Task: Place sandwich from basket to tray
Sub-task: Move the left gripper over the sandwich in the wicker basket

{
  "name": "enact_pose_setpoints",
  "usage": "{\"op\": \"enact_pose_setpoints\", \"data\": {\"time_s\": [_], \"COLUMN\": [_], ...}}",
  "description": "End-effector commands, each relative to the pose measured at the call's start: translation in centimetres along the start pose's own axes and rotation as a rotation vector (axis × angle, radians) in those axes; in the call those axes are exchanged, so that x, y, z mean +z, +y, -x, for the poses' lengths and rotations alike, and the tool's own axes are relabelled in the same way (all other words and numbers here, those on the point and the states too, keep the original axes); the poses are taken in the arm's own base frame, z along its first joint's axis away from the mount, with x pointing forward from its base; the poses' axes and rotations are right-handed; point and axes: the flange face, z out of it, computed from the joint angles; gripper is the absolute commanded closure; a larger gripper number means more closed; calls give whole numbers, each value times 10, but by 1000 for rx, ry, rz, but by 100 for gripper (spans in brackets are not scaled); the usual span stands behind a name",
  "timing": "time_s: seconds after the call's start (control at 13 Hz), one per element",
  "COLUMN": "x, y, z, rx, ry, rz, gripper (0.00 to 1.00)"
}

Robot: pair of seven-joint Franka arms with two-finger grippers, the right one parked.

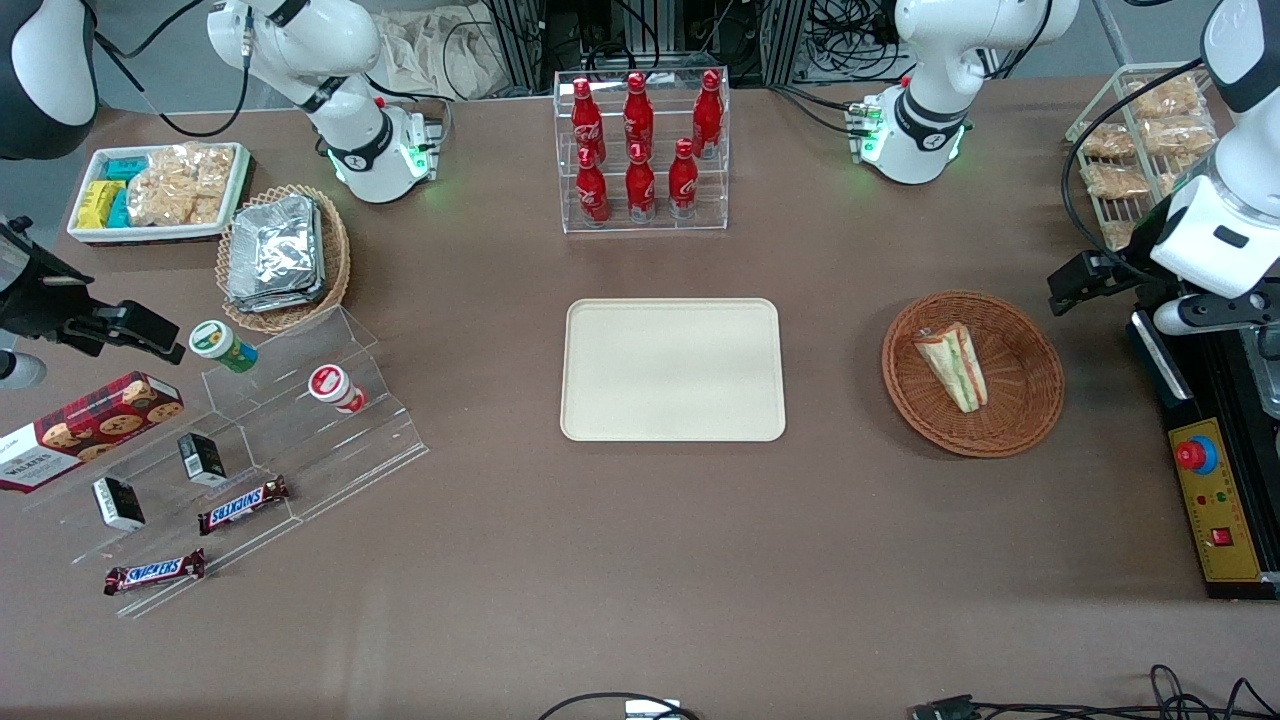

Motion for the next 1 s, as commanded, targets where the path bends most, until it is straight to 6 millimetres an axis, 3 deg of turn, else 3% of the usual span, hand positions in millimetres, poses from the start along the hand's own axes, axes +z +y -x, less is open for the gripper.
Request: {"op": "enact_pose_setpoints", "data": {"time_s": [0.0,0.23,0.46,0.69,0.92], "x": [-5,-5,12,65,144], "y": [-8,-4,-2,4,4], "z": [-1,-1,-4,-5,6], "rx": [-2,1,9,7,12], "ry": [-11,-11,-49,-82,-88], "rz": [-15,-19,-26,-32,-31], "gripper": [0,0,0,0,0]}}
